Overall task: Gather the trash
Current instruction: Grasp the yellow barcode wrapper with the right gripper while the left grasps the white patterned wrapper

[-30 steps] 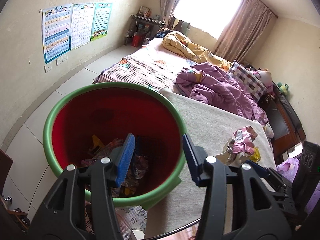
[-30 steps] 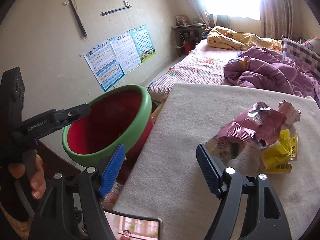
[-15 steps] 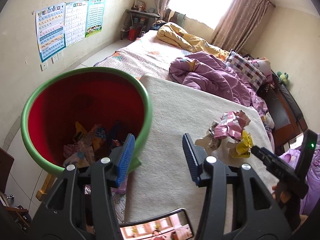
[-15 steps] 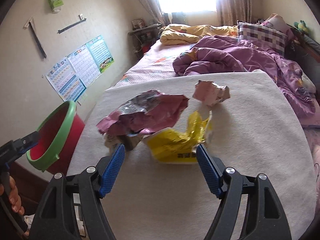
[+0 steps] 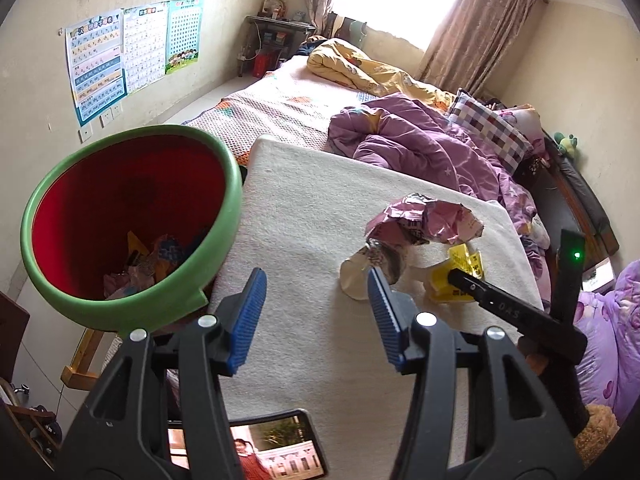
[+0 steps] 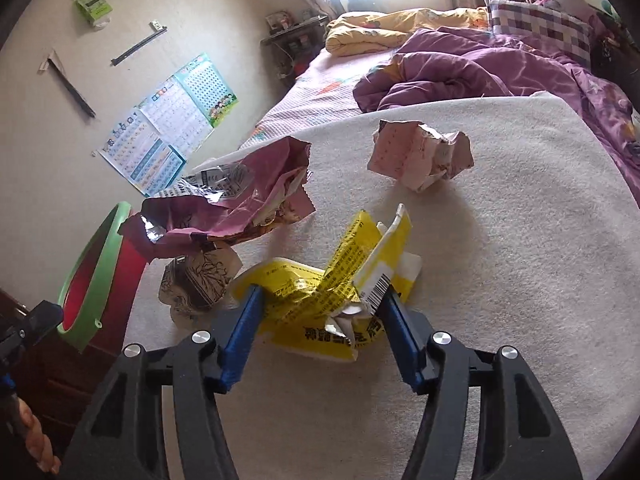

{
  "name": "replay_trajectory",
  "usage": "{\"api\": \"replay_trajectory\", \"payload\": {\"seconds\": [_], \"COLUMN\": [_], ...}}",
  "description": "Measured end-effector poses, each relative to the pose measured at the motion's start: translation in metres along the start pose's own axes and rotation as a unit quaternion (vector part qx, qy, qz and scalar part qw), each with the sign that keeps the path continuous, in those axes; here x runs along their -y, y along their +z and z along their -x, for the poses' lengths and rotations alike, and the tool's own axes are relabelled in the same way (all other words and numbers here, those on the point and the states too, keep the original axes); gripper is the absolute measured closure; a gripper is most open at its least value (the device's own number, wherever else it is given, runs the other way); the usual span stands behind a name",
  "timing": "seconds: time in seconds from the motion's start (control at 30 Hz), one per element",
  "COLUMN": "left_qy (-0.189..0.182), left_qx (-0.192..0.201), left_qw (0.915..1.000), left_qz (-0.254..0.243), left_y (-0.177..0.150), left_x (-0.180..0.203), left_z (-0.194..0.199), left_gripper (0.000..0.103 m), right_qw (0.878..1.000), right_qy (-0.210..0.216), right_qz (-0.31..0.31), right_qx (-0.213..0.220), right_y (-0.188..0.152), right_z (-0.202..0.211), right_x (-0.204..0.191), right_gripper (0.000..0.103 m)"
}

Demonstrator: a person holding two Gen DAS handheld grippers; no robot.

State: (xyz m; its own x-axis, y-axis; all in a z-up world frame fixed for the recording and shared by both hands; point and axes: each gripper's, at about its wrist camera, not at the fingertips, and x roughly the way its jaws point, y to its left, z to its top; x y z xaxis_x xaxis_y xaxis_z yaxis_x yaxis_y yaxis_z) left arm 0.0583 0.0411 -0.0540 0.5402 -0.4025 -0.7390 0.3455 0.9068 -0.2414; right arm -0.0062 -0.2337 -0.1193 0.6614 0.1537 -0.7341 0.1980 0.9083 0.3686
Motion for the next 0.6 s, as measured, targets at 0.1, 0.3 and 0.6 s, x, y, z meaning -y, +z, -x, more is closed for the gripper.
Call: {"api": "replay_trajectory", "payload": {"seconds": [0.1, 0.3, 0.6], "left_qy": [-0.005, -0.031, -0.019], "left_qx": [-0.002, -0.007, -0.028], "left_qw": [0.9998, 0.9963, 0.9897], "left_qz": [-0.018, -0.08, -0.139], "left_y": [0.006, 0.026, 0.063], "left_x": [0.019, 0.066, 0.103], "left_z": [-0.008, -0.032, -0.089], "left_gripper": [0.053, 0.049, 0.048], "right_qw": [1.0, 0.999, 0.999], "right_qy": [0.024, 0.039, 0.018], "right_qz": [0.011, -0.008, -0.04], "right_qx": [0.007, 0.01, 0.026], "right_y": [-0.002, -0.01, -0.007], "right_z": [0.015, 0.042, 0.067], "right_x": [0.004, 0.028, 0.06], "right_gripper": [0.07, 0.093, 0.081]}}
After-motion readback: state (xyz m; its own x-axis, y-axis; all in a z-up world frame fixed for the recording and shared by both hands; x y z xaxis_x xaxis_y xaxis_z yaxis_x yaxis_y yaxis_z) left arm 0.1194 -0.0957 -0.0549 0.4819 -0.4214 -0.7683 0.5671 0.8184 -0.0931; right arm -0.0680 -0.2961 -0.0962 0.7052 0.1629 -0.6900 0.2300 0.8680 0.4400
